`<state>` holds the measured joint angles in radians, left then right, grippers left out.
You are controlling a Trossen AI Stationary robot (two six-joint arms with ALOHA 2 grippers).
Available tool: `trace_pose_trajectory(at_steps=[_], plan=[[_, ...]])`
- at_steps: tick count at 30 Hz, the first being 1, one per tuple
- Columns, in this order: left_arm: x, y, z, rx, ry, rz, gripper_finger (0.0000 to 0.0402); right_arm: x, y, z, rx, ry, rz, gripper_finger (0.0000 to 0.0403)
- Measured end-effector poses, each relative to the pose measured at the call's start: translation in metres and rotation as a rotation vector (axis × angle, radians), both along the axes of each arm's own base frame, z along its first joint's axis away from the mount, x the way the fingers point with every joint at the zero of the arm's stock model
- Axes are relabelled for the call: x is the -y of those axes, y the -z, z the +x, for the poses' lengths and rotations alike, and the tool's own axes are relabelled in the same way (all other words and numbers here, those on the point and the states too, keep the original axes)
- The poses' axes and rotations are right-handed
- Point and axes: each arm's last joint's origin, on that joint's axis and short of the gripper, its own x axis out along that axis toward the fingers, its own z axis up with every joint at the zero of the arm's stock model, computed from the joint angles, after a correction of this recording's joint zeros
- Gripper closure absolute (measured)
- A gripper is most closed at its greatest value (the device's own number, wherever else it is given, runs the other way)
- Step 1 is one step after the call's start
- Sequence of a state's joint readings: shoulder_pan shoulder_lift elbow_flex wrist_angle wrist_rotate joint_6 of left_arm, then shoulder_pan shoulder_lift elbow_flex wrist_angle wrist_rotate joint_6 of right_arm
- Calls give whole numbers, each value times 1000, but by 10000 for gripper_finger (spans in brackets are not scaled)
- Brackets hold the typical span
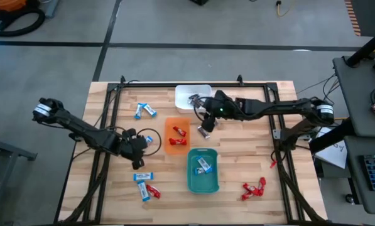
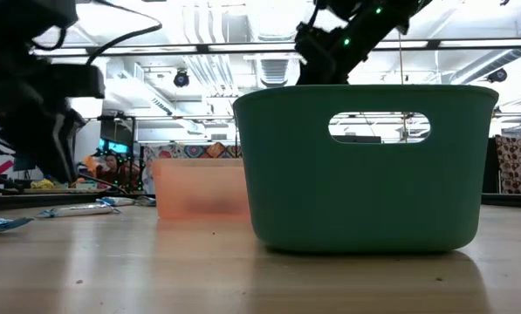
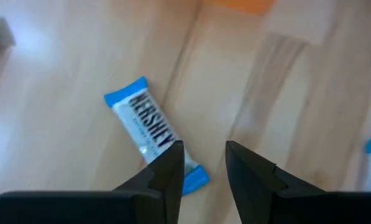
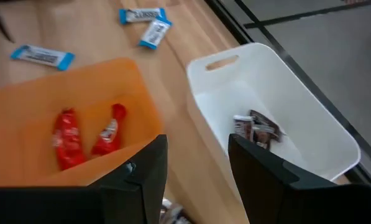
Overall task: Sort candy
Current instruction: Put the white chocolate bar into the green bin
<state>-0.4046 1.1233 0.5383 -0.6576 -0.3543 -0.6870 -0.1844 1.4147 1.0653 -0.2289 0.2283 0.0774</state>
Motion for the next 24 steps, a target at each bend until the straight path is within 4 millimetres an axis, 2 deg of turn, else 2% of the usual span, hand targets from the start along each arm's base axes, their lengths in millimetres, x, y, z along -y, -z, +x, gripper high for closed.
trace_pose_trajectory(at_steps=[8, 15, 24], plan=[[-3, 16, -4, 82, -35, 73, 244, -23, -1, -10, 24, -41, 30, 241], [-10, 36, -16, 75, -113, 104, 189, -35, 4, -13, 17, -52, 55, 241], [-12, 55, -21, 169, -146, 52, 180, -38, 5, -12, 18, -57, 59, 241]])
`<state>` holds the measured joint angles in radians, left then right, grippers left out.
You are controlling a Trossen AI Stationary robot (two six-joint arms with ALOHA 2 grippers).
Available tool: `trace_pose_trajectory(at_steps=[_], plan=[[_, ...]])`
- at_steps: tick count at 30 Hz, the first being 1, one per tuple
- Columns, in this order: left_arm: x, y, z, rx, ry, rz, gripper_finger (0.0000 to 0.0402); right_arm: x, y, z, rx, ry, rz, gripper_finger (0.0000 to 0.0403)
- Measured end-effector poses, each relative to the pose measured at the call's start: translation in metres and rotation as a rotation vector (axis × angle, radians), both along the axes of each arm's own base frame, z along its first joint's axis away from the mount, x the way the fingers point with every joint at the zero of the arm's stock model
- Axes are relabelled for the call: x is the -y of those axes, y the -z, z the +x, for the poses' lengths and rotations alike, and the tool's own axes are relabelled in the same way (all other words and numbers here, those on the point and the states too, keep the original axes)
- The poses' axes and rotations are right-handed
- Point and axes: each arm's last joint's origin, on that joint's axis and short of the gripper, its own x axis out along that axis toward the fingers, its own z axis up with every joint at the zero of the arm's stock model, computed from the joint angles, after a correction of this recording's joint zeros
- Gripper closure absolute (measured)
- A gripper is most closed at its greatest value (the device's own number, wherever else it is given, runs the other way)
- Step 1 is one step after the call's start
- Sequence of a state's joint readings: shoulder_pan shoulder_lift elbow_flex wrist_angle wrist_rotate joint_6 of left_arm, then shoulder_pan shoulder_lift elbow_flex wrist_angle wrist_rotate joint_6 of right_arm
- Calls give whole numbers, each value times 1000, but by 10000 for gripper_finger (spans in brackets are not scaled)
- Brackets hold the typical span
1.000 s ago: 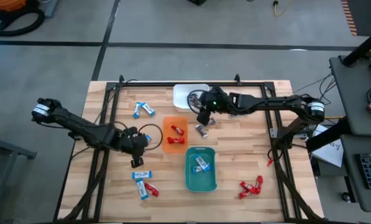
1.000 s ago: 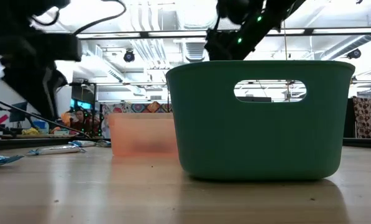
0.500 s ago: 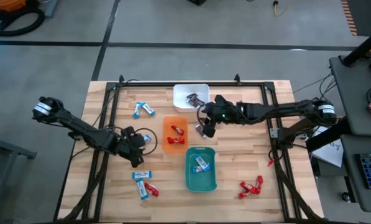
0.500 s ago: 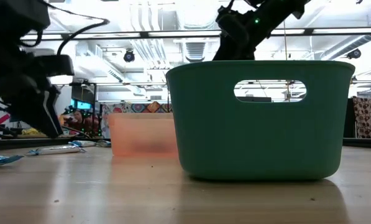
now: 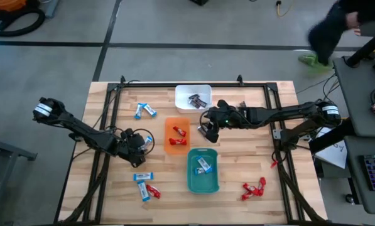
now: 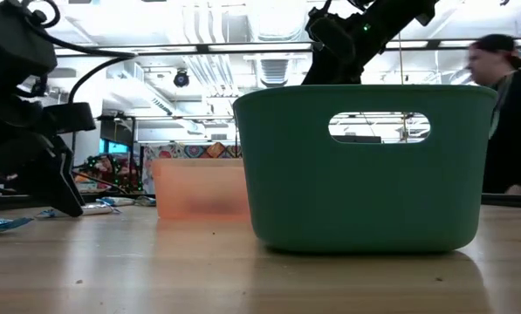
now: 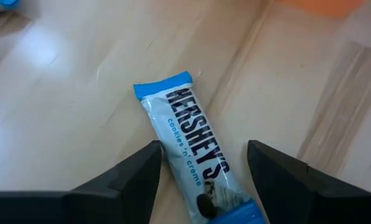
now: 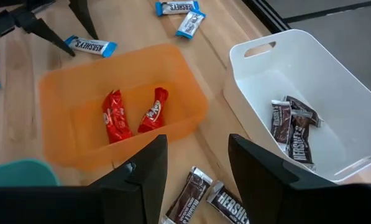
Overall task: Sort candy
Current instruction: Put the white chocolate bar into the green bin
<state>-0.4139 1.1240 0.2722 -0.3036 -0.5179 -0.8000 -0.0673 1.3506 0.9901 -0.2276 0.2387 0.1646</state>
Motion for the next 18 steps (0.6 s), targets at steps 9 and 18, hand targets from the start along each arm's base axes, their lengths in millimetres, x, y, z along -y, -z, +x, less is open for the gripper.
trace_pose_trajectory(at_steps=[9, 18], plan=[[-1, 5, -3, -2, -6, -1, 243, 0, 1, 0, 0, 5, 5, 241], [-2, 5, -4, -4, -4, 9, 326, -3, 2, 0, -2, -3, 9, 241]])
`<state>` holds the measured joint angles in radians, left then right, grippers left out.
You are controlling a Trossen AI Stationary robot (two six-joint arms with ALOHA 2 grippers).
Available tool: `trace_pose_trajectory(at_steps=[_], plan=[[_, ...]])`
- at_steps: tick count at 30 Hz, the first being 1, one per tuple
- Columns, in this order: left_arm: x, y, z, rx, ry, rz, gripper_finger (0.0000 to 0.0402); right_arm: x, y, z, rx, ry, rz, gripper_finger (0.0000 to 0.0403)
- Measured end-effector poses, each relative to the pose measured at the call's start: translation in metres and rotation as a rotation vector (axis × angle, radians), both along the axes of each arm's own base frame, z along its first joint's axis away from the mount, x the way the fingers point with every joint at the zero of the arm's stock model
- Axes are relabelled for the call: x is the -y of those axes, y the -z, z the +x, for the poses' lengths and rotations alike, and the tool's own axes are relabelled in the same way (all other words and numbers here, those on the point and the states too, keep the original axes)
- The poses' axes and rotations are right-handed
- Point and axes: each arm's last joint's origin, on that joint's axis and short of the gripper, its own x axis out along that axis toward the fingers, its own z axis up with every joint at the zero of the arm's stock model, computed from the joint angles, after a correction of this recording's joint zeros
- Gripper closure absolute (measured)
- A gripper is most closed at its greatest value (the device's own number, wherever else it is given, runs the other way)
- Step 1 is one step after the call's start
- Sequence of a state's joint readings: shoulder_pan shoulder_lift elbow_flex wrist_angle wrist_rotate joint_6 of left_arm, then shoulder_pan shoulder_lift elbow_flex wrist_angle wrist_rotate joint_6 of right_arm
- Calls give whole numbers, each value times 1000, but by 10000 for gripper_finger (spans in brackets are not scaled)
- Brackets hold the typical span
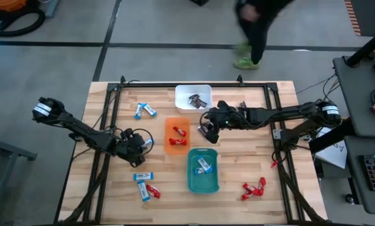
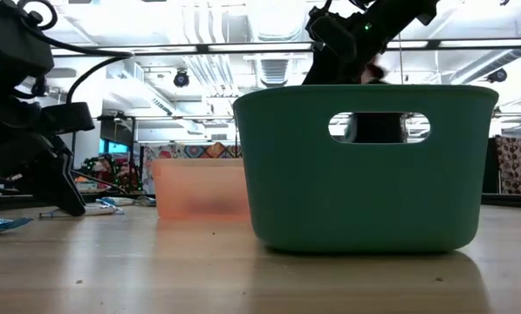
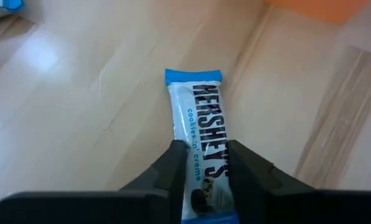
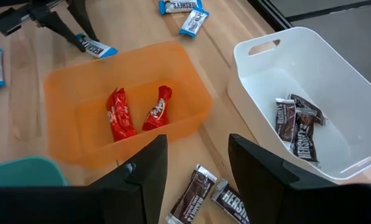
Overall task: Sort candy
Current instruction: Put the white chocolate bar into the green bin
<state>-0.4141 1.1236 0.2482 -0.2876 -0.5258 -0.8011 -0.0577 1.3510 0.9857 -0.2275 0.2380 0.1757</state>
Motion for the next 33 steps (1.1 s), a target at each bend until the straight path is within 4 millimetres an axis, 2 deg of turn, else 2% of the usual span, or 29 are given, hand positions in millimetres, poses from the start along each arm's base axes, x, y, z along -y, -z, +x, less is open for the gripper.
trace_pose_trajectory(at_steps=[7, 19, 29, 33], plan=[[2, -7, 4, -3, 54, 17, 328, -6, 0, 0, -1, -20, -1, 241], [8, -37, 17, 15, 134, 31, 330, -10, 0, 1, 0, -35, 0, 241], [9, -40, 18, 10, 154, 13, 396, -10, 0, 1, -1, -36, -1, 241], [13, -45, 24, 72, 220, 30, 388, -10, 0, 1, -1, -37, -1, 241]])
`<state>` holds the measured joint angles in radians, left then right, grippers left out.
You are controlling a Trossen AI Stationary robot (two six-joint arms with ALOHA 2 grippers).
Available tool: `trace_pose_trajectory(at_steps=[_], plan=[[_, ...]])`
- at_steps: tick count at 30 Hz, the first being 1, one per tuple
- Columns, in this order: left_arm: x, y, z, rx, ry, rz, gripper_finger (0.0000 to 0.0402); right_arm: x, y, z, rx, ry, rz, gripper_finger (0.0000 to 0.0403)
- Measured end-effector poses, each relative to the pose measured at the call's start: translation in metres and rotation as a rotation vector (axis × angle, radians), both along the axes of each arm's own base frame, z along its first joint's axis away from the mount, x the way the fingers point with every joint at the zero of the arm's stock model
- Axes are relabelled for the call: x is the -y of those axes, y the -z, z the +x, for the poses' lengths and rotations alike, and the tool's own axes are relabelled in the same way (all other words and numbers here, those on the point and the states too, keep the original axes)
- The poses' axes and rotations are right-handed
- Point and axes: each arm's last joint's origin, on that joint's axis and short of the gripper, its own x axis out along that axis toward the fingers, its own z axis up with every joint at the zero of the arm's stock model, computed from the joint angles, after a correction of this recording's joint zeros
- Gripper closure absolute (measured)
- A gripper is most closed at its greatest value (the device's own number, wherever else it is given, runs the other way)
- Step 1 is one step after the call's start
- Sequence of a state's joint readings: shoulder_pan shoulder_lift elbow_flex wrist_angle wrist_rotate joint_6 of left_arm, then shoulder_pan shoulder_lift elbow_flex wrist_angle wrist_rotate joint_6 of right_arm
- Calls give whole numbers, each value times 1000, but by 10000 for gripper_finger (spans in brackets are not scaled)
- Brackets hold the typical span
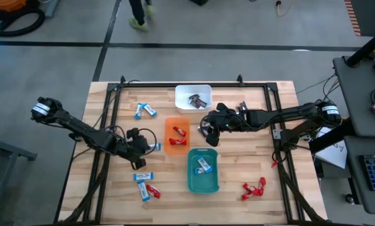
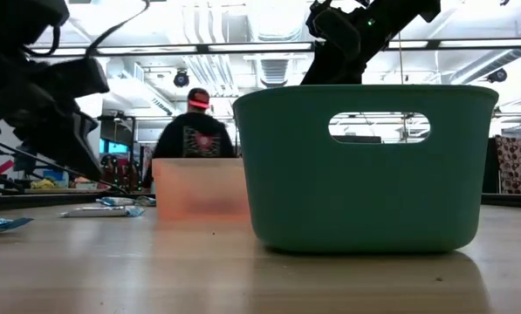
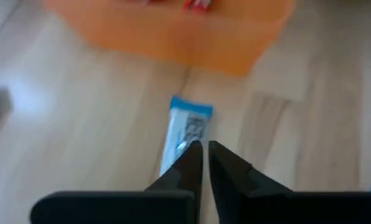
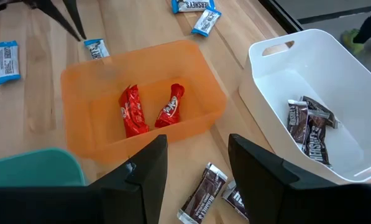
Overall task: Sort candy
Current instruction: Put the white chocolate bar into the green bin
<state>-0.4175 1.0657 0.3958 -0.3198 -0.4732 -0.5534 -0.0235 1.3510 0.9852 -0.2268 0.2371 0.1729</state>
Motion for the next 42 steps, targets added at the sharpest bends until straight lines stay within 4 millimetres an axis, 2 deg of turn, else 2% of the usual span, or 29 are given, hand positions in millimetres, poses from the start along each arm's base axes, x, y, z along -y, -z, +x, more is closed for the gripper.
trace_pose_trajectory(at_steps=[5, 14, 19, 34, 38, 42], plan=[[1, -2, 4, 45, 45, 35, 338, -1, 0, 0, 0, -4, 0, 241], [-2, 17, 0, 69, -10, 44, 211, -11, 2, 0, 8, -37, 0, 241], [-3, 28, -2, 61, -10, 56, 183, -12, 8, -1, 17, -38, 0, 241], [-6, 63, -9, 48, -66, 64, 220, -12, 9, 0, 34, -41, -4, 241], [-7, 70, -9, 39, -80, 73, 256, -12, 9, 0, 36, -43, -6, 241], [-7, 72, -9, 33, -80, 99, 320, -12, 9, 0, 36, -43, -6, 241]])
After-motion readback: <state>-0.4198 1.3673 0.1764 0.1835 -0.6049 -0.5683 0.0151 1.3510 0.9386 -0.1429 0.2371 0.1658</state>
